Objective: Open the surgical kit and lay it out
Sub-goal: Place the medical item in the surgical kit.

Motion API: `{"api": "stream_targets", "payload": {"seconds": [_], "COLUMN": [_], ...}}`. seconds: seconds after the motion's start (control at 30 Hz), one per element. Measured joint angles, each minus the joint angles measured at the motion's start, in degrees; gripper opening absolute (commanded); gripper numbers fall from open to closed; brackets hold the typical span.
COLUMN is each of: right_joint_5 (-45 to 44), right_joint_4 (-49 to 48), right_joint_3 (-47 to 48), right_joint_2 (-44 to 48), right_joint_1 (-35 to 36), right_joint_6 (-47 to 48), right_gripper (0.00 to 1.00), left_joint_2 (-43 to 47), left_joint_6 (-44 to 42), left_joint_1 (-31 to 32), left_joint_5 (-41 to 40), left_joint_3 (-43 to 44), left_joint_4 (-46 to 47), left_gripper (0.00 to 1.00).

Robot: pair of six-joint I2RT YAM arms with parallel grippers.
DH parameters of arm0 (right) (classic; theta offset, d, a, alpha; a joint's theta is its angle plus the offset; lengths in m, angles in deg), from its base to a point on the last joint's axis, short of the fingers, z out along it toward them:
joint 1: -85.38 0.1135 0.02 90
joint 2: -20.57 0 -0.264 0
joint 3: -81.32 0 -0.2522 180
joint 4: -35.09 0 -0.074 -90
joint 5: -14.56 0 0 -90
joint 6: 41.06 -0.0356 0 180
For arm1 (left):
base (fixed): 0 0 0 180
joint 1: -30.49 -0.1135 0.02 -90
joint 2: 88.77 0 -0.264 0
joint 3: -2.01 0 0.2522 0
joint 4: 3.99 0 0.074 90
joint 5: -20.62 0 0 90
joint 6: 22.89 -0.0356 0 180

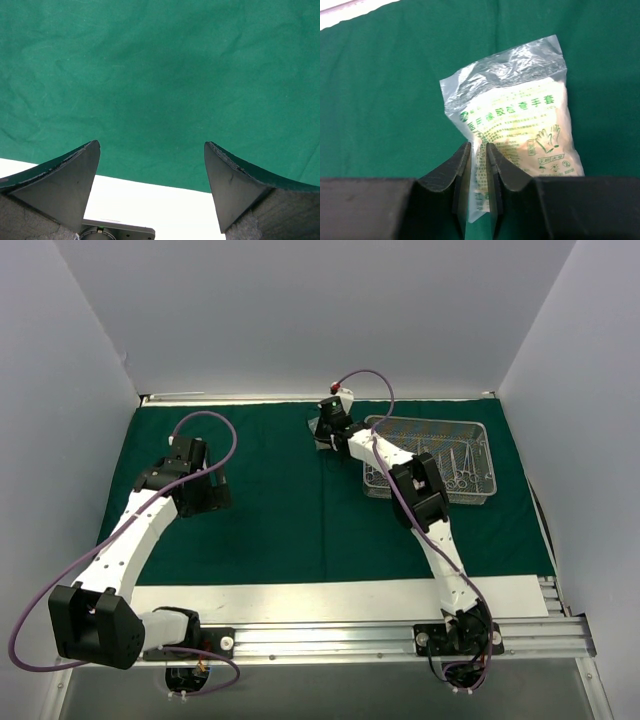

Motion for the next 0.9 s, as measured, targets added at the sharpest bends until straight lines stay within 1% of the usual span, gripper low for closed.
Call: {"api": "stream_targets", "payload": {"seconds": [0.33, 0.6, 0.77, 0.9], "right_joint_5": [1.84, 4.28, 6.47, 8.37], "right_joint_4": [-0.48, -0.48, 0.9, 6.36], "right_joint_3": [-0.31, 1.11, 1.42, 1.42], "right_joint_2": [-0.63, -0.37, 1.81, 7.3], "right_joint_1": [-0.42, -0.42, -0.72, -1.42], "right_joint_6": [-0.72, 1.31, 5.62, 12.33], "right_gripper": [0.22, 0.28, 0.3, 0.32], "left_joint_2": [0.07, 0.07, 0.07, 0.04], "left_joint_6": [0.22, 0.42, 0.48, 0.48], "left_joint_1": [0.0, 0.0, 0.0, 0.0], "left_joint_5": [-0.02, -0.02, 0.0, 0.0], "left_joint_3": [-0.15, -0.15, -0.15, -0.07], "left_joint_4": [0.02, 0.09, 0.17, 0.57], "left_gripper": [0.94, 0.94, 0.94, 0.94]}}
